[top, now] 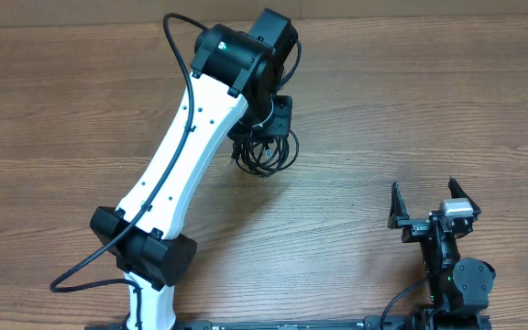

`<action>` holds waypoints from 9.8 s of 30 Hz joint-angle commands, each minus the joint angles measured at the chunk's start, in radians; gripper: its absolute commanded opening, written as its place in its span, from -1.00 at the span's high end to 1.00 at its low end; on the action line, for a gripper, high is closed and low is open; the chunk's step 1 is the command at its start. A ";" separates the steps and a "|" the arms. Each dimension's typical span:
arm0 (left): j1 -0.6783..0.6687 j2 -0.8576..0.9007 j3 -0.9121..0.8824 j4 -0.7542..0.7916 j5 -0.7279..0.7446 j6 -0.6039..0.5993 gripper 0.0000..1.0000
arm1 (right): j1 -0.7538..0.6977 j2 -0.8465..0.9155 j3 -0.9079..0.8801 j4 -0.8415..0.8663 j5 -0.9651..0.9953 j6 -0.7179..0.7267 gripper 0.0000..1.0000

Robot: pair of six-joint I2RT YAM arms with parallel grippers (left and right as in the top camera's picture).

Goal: Untangle cables
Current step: 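Lift the cable loop with the left gripper and pull it back-left, then move the right gripper over the loosened cable pile, then lower the right gripper into the cable tangle, then close the right gripper on cable strands in the tangle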

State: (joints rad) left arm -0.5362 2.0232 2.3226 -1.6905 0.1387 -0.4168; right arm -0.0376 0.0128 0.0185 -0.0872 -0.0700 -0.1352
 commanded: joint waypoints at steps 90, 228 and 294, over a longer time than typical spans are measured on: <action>0.078 -0.247 -0.409 0.146 -0.145 -0.099 0.02 | -0.029 0.579 0.896 -0.551 -1.009 0.555 -1.00; 0.399 -0.355 -0.358 0.001 -0.180 -0.054 -0.95 | 0.639 1.631 1.376 -0.755 -0.093 0.950 -0.51; 0.398 -0.355 -0.358 0.002 -0.195 -0.055 -1.00 | 0.629 1.847 1.375 -0.684 -0.092 1.352 0.16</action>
State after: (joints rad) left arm -0.1310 1.6611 1.9694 -1.6875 -0.0422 -0.4683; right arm 0.5797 1.8553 1.3998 -0.7723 -0.1715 1.1900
